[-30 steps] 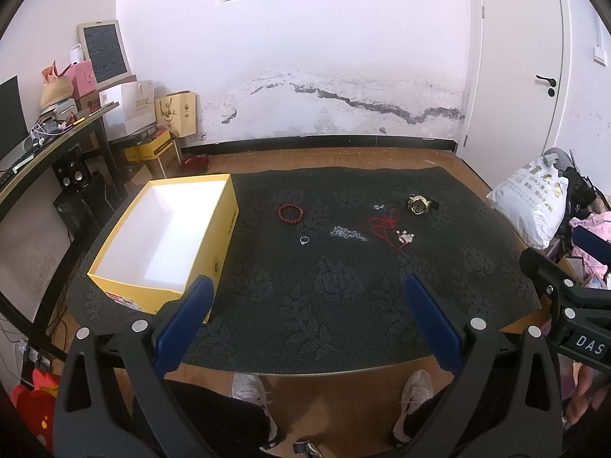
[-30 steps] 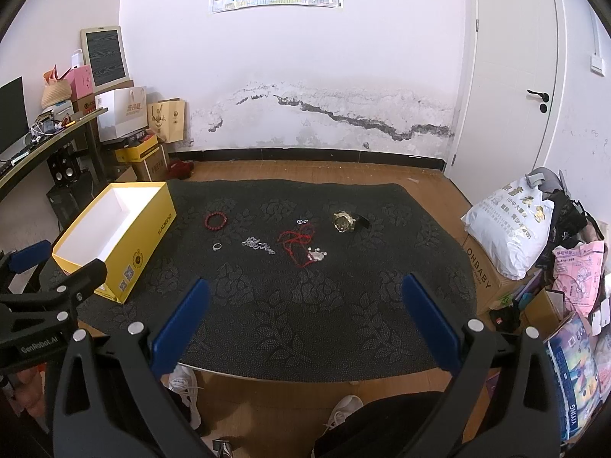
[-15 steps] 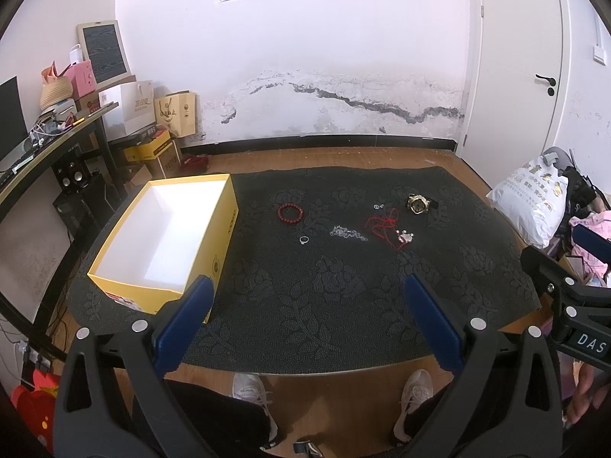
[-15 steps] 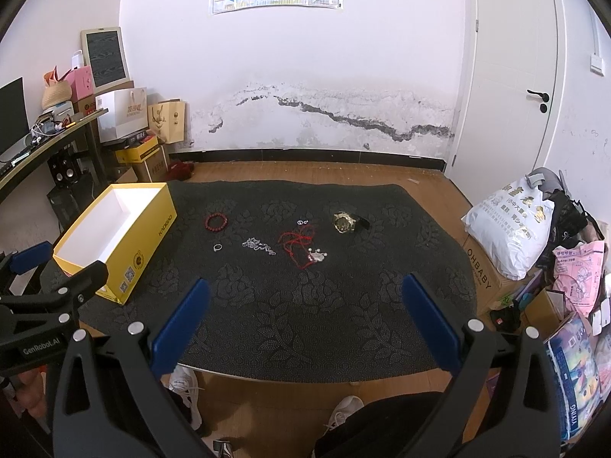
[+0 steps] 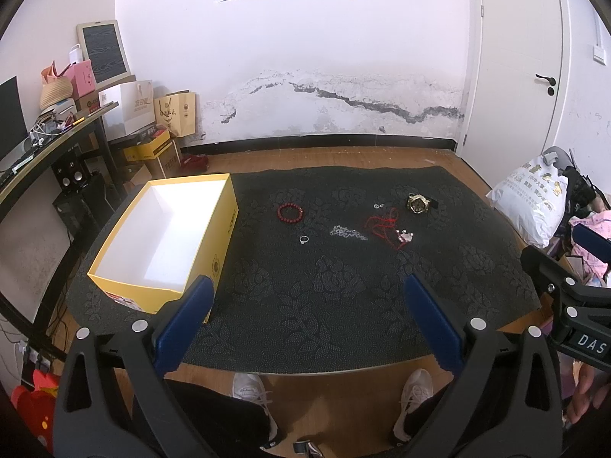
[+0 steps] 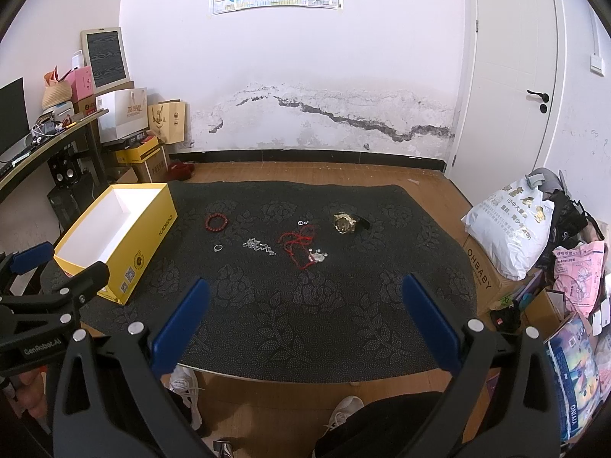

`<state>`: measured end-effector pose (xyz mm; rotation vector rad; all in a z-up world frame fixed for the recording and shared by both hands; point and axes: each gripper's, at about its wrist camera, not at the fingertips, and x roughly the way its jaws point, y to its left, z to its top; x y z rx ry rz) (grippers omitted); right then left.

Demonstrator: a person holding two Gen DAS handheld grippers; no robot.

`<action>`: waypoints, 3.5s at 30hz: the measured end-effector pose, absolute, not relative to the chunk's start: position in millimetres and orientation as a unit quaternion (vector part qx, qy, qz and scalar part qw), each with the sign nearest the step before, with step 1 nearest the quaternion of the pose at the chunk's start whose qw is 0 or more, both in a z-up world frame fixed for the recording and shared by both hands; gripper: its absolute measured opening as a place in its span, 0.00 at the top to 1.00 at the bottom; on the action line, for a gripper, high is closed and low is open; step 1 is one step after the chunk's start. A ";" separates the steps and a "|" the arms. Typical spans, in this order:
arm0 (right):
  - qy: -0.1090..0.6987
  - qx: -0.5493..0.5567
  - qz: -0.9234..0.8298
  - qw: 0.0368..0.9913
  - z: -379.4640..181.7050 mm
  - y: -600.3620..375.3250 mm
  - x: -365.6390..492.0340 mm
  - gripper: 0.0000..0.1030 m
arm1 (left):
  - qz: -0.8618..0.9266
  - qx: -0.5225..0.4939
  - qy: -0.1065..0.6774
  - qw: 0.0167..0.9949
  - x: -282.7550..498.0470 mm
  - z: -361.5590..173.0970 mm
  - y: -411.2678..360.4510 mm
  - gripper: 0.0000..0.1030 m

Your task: Organize jewelry

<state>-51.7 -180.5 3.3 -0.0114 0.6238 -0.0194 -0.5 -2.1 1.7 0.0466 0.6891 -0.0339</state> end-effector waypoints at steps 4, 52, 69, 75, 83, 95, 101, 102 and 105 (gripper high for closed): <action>0.307 -0.005 -0.010 0.952 3.1 -180.6 -51.7 0.06 | -0.016 0.023 0.338 0.941 -0.6 1.8 -2.3 0.06; 0.321 -0.007 -0.020 0.947 -18.4 -204.1 7.9 0.06 | -0.032 0.056 0.359 0.931 62.6 -41.2 -15.3 0.06; 0.385 -0.012 0.020 0.923 -158.6 -217.1 172.9 0.06 | -0.032 0.028 0.429 0.902 228.5 -172.4 13.6 0.06; 0.374 -0.033 0.030 0.927 -188.0 -229.9 213.9 0.06 | -0.027 0.024 0.441 0.897 282.7 -210.6 25.9 0.06; 0.403 -0.006 0.007 0.915 -219.8 -284.5 275.7 0.06 | -0.018 0.014 0.462 0.887 345.0 -241.3 41.5 0.06; 0.454 -0.024 0.021 0.890 -263.2 -302.1 331.5 0.06 | -0.020 0.027 0.457 0.889 385.0 -252.1 39.1 0.05; 0.452 -0.005 0.031 0.892 -267.9 -306.4 354.3 0.05 | -0.014 0.026 0.457 0.889 388.9 -250.4 38.8 0.05; 0.452 -0.006 0.031 0.891 -268.0 -305.7 355.3 0.05 | -0.011 0.026 0.457 0.889 389.3 -250.3 38.7 0.05; 0.452 -0.004 0.030 0.892 -267.9 -304.8 360.2 0.05 | -0.010 0.027 0.457 0.889 390.7 -250.3 38.7 0.05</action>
